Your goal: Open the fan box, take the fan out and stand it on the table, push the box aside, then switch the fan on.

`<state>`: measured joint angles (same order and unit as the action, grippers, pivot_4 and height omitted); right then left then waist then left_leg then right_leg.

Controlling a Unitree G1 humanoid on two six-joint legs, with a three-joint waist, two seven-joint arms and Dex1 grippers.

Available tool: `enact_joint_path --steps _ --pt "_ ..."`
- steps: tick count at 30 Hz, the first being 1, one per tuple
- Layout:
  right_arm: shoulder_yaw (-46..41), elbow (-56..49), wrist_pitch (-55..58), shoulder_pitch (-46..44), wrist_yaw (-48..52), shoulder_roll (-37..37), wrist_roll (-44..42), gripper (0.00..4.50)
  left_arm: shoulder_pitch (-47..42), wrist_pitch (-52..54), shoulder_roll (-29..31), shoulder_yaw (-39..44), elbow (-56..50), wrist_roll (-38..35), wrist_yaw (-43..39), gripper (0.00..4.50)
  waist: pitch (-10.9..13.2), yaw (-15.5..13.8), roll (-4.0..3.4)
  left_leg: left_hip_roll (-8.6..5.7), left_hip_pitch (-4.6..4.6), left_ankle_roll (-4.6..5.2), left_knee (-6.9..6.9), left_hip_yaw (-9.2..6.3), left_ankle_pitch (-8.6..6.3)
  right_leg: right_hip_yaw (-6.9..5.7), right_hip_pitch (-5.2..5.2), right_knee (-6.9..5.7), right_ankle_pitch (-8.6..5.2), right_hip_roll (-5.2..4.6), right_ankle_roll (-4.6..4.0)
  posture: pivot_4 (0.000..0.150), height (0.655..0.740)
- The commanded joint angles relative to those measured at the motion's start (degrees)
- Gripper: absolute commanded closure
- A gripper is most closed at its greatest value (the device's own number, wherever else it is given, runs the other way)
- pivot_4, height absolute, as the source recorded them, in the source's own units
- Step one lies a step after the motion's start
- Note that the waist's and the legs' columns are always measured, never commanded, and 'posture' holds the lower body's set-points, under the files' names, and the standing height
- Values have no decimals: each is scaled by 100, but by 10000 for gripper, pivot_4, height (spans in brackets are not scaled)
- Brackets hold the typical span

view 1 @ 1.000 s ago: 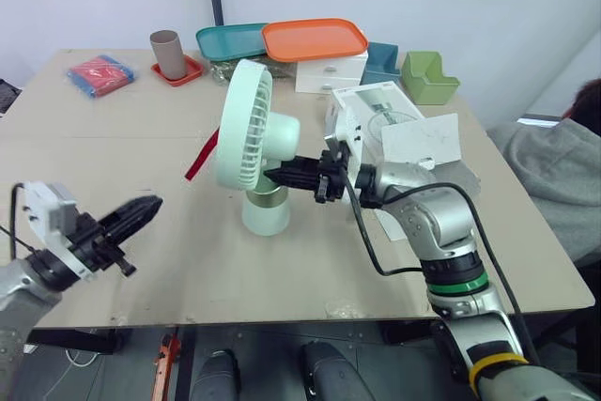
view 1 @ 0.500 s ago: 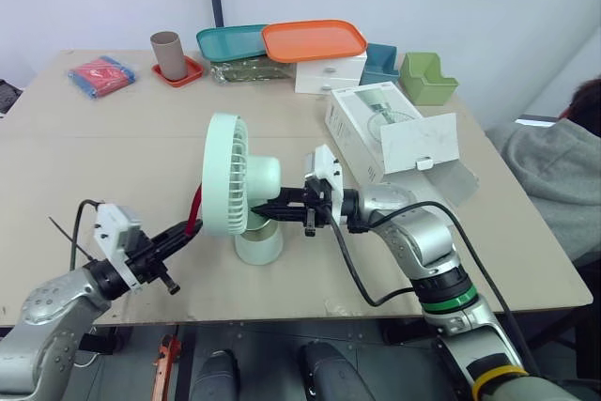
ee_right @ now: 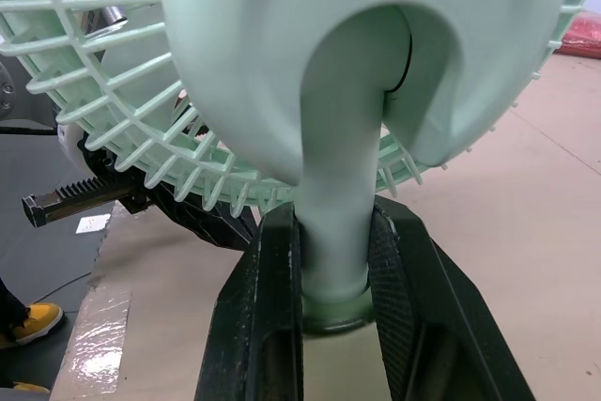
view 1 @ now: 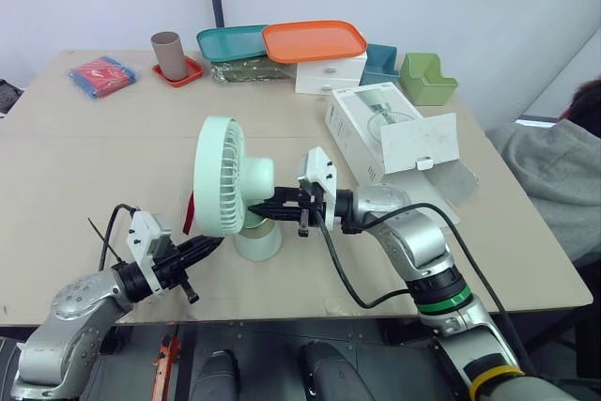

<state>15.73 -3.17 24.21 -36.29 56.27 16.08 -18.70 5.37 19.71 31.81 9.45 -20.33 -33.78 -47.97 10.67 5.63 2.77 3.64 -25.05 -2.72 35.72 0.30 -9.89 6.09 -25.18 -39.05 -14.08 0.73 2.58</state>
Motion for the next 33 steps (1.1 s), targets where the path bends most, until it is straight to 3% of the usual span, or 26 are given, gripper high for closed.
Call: enact_joint_path --steps 1,33 --pt "41 -269 -164 47 58 32 -3 41062 -182 -210 7 8 174 150 -14 44463 0 -5 0 0 1 1 1 -2 2 -3 1 0 1 0 -1 1500 7400" --pt "87 -499 -13 214 -135 147 102 41062 -226 -465 -272 -482 450 516 59 44463 -1 -22 1 -1 9 5 6 -10 7 -8 14 -1 7 0 3 1500 7400"
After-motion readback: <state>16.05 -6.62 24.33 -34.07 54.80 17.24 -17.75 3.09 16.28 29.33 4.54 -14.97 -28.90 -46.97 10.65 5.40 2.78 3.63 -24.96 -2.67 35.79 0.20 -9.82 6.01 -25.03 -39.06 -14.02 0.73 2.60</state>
